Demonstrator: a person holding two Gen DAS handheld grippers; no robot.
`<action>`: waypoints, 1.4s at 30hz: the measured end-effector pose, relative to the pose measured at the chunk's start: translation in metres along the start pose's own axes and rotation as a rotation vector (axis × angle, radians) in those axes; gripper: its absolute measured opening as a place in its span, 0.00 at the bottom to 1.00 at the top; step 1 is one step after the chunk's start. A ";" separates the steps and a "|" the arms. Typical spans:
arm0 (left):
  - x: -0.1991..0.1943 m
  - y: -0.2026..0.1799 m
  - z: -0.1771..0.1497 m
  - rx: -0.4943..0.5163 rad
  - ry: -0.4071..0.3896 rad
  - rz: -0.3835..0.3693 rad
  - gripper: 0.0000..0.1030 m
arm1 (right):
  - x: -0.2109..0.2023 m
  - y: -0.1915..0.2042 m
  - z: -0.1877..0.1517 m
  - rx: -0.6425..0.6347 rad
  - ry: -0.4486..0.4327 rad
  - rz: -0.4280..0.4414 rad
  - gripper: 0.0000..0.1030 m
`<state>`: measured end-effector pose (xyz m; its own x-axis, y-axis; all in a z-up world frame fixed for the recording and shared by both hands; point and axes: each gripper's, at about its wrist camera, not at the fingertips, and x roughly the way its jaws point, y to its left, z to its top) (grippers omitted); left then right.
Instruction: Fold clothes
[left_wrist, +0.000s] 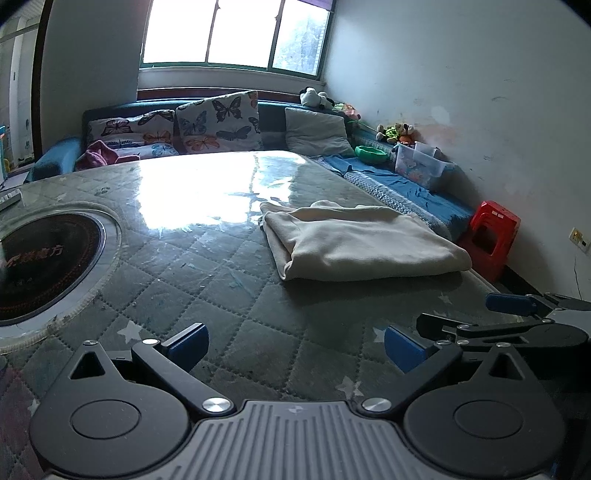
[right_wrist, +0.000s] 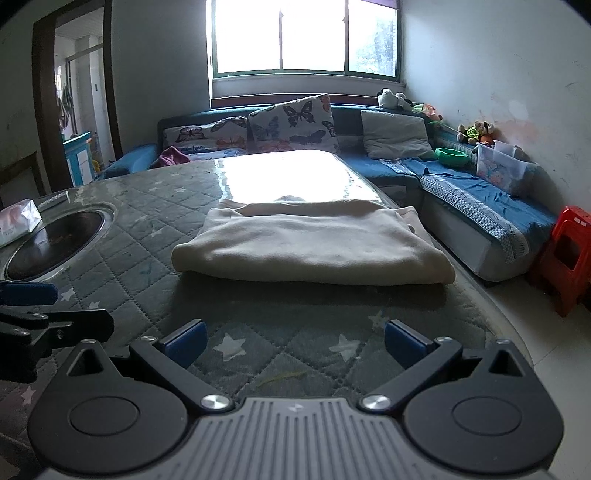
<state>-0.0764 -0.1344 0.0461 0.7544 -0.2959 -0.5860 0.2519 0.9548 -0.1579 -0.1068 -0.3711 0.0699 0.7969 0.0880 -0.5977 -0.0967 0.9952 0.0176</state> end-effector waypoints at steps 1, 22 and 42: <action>0.000 -0.001 0.000 0.002 0.000 0.000 1.00 | -0.001 0.000 -0.001 0.000 -0.002 -0.001 1.00; 0.008 -0.012 0.006 0.037 0.005 -0.004 1.00 | 0.001 -0.004 -0.001 0.019 -0.003 -0.013 1.00; 0.046 -0.003 0.028 0.050 0.051 0.001 1.00 | 0.048 -0.011 0.014 0.040 0.053 -0.025 1.00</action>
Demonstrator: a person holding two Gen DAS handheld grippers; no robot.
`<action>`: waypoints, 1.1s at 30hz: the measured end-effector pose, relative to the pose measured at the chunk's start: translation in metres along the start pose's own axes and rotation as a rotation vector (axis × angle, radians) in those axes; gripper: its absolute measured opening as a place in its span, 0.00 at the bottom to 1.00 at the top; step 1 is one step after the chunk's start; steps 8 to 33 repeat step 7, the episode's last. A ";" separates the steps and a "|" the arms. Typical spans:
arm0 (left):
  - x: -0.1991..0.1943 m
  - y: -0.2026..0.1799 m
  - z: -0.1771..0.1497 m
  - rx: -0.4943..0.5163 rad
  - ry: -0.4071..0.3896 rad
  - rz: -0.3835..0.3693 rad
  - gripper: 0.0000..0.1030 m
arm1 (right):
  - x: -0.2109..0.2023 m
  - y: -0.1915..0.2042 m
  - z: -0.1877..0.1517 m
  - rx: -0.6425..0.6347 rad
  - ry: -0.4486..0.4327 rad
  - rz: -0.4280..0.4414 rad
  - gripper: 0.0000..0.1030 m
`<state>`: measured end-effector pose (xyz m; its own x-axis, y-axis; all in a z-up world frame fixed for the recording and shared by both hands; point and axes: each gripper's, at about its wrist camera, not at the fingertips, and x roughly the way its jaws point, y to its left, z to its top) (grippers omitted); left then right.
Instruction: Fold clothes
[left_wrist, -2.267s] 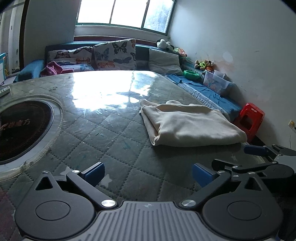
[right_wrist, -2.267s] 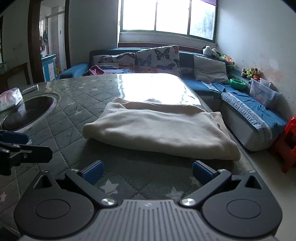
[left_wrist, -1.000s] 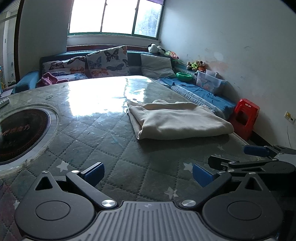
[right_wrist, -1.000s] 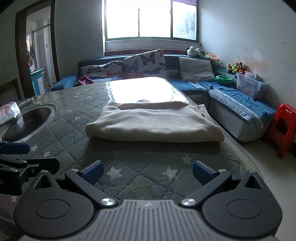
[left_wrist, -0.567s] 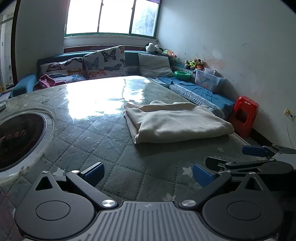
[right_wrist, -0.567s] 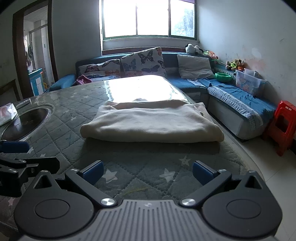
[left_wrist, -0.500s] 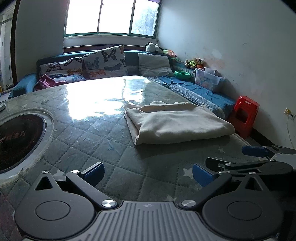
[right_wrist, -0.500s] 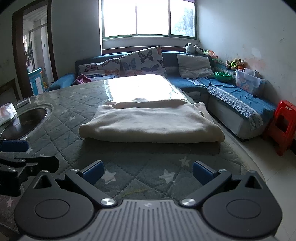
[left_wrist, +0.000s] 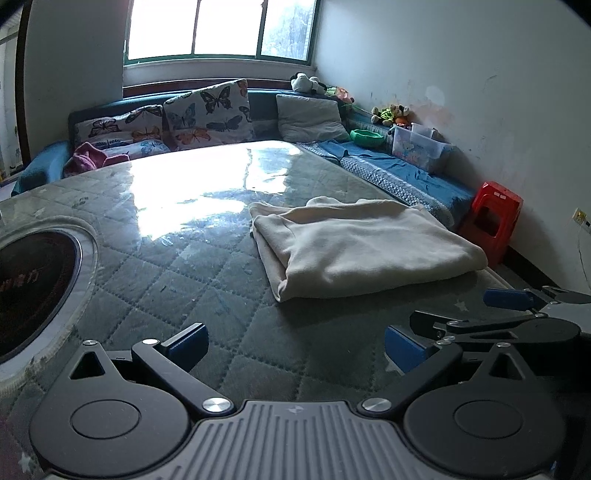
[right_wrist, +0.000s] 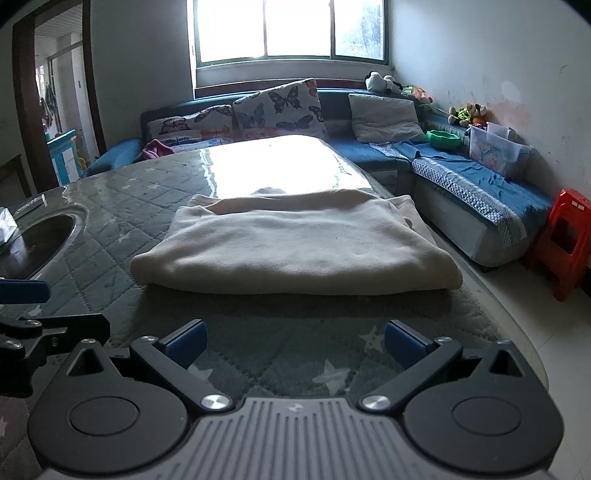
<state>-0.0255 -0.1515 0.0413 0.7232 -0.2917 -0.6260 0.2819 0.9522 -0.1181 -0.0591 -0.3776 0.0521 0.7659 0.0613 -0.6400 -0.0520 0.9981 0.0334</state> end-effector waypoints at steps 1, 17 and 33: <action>0.001 0.001 0.001 -0.001 -0.002 0.001 1.00 | 0.002 0.000 0.001 0.001 0.003 -0.001 1.00; 0.009 0.003 0.005 0.003 0.008 0.005 1.00 | 0.013 0.000 0.005 0.000 0.014 0.000 1.00; 0.009 0.003 0.005 0.003 0.008 0.005 1.00 | 0.013 0.000 0.005 0.000 0.014 0.000 1.00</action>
